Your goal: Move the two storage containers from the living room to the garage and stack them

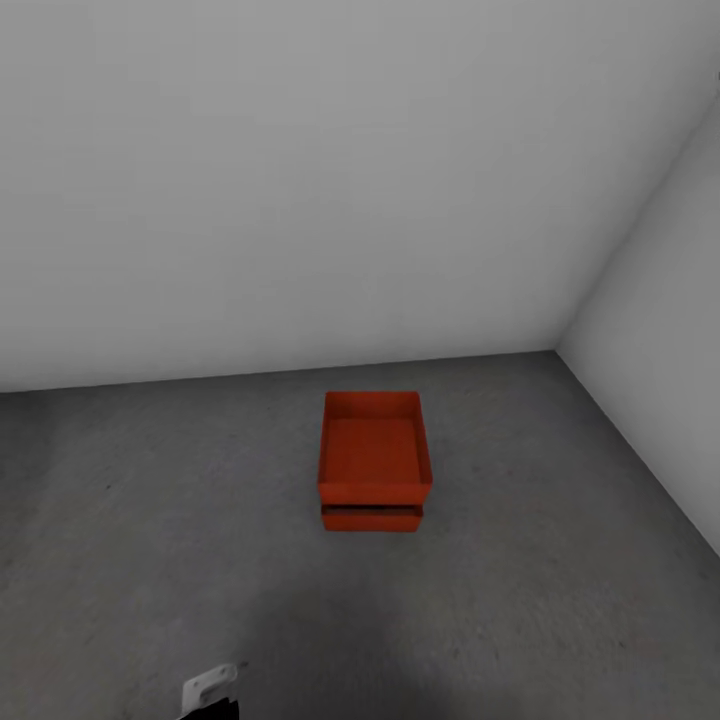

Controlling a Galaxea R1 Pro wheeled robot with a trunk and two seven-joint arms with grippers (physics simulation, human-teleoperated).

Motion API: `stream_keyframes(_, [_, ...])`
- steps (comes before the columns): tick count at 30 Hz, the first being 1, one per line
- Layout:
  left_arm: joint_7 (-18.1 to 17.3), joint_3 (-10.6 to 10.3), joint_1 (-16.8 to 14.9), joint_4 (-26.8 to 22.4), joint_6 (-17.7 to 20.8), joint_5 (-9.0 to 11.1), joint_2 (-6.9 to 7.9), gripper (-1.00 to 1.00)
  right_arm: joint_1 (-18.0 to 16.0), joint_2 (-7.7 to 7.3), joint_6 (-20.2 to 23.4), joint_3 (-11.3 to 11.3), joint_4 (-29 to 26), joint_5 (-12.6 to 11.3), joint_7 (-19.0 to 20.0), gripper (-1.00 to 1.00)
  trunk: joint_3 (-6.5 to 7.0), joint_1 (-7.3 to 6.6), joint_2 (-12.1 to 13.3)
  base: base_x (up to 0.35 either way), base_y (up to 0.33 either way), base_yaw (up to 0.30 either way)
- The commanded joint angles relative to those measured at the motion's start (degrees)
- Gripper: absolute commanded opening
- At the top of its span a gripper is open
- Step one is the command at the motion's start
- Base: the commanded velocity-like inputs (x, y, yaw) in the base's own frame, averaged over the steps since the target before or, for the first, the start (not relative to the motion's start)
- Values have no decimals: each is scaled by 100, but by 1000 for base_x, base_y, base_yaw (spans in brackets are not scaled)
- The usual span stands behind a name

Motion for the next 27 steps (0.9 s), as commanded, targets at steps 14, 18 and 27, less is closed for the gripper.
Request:
stream_keyframes(14, [12,-50,129,0,-13,48,-7,100,8,5,-27,18,19,-21,-13,100,116,3,-9,0,0,0])
stream_keyframes(18, [12,-50,137,0,-20,53,-7,100,7,2,-27,18,19,-22,-13,100,151,3,-9,0,0,0])
stream_keyframes(27, [12,-50,140,0,-23,55,-7,100,34,-1,-35,18,19,-27,-13,100,231,3,-9,0,0,0])
